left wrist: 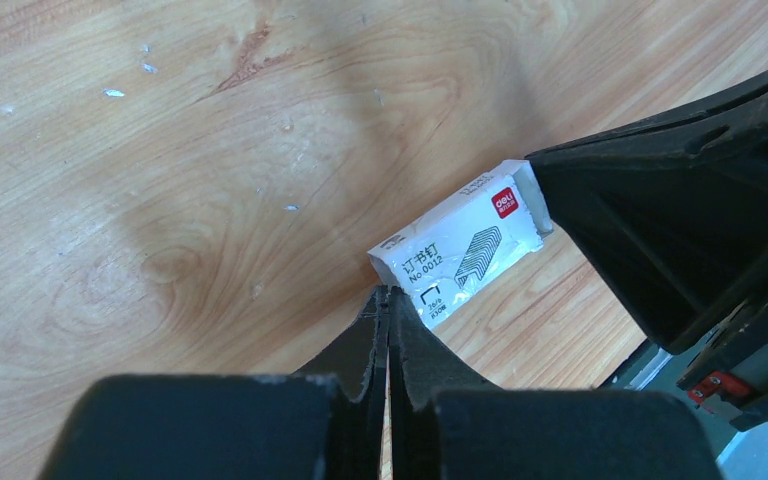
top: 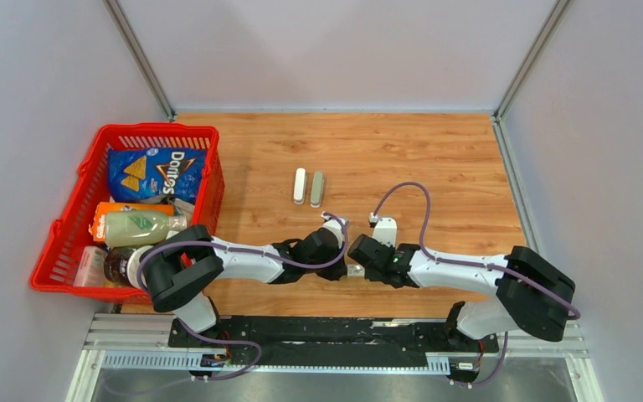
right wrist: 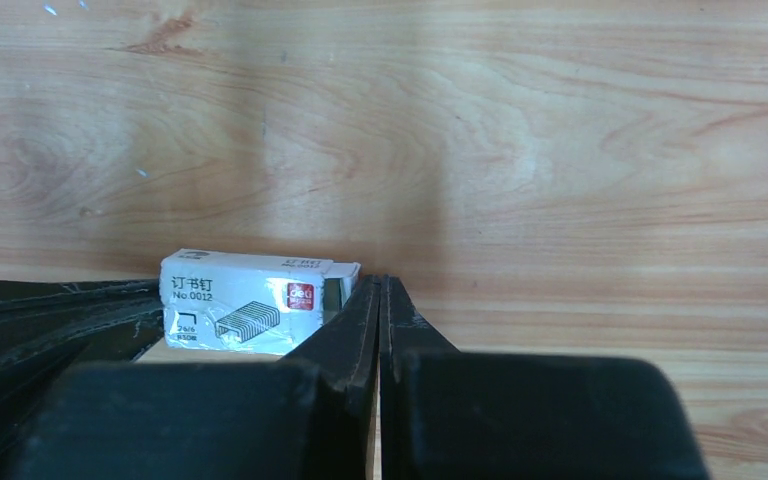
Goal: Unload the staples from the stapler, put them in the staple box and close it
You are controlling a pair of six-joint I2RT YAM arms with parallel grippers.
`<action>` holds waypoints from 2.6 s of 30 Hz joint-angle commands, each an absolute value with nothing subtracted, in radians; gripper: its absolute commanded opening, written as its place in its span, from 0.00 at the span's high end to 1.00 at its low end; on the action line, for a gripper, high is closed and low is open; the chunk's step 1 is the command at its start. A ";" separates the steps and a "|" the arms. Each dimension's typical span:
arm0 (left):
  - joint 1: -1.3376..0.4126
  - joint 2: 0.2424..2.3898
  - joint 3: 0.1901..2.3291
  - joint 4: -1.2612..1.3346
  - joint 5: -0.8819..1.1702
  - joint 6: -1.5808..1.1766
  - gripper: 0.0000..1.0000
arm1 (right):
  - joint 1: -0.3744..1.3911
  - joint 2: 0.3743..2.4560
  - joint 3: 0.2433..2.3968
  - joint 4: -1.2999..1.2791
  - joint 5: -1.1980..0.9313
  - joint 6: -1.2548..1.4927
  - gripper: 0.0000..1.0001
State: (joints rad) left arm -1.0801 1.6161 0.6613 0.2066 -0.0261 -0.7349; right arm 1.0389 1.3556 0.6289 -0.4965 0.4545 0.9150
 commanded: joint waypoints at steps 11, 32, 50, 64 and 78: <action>-1.089 1.686 0.664 0.152 -0.017 -0.713 1.00 | 1.052 1.424 0.637 -0.339 0.358 0.881 1.00; -1.089 1.551 0.661 0.057 -0.098 -0.687 0.98 | 1.051 1.290 0.638 -0.529 0.528 0.903 0.77; -1.089 1.290 0.644 -0.181 -0.232 -0.664 0.52 | 1.048 1.135 0.647 -0.661 0.630 0.890 0.12; -1.089 1.049 0.696 -0.371 -0.359 -0.617 0.18 | 1.049 0.994 0.747 -0.802 0.669 0.833 0.00; -1.089 0.874 0.818 -0.581 -0.451 -0.532 0.18 | 1.049 1.041 0.957 -0.854 0.709 0.736 0.00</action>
